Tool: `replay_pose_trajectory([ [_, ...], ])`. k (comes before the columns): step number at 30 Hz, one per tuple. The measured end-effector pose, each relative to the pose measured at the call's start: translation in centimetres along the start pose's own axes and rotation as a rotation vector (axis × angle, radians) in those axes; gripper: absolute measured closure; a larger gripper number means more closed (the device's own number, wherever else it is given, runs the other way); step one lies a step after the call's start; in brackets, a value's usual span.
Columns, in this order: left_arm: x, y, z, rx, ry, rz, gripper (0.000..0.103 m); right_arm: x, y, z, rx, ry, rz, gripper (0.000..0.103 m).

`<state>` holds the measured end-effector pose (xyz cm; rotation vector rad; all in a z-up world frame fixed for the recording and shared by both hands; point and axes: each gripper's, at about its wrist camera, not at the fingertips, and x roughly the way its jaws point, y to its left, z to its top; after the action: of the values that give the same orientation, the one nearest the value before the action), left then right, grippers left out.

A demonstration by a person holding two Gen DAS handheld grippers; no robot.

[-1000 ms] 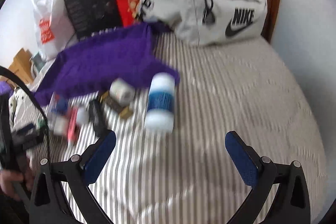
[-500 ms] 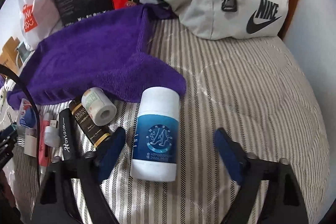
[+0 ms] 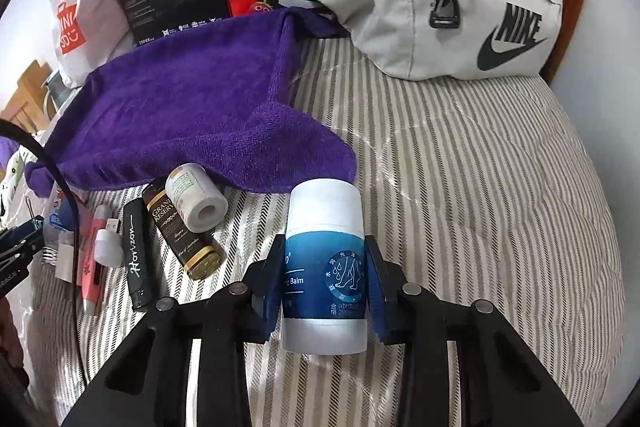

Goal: Organize rigid objects
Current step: 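Grasp the balm stick with the right tool while the left grasps the green clip, then set the balm stick on the towel with the right tool while the left places the clip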

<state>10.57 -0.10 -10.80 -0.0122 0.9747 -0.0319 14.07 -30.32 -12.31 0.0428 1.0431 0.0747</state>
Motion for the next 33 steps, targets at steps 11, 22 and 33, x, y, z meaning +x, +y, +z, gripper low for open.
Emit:
replay_pose_trajectory([
  [11, -2.1, 1.1, 0.8, -0.023, -0.013, -0.024, 0.062, -2.4, -0.1, -0.2, 0.002, 0.01, 0.039, 0.067],
  [22, -4.5, 2.6, 3.0, -0.05, -0.055, -0.034, 0.062, -3.7, 2.3, 1.7, -0.028, 0.003, 0.118, 0.067],
  [33, -4.1, 3.2, 8.0, -0.046, -0.096, -0.044, 0.062, -2.7, 5.6, 8.4, -0.095, -0.043, 0.21, 0.067],
])
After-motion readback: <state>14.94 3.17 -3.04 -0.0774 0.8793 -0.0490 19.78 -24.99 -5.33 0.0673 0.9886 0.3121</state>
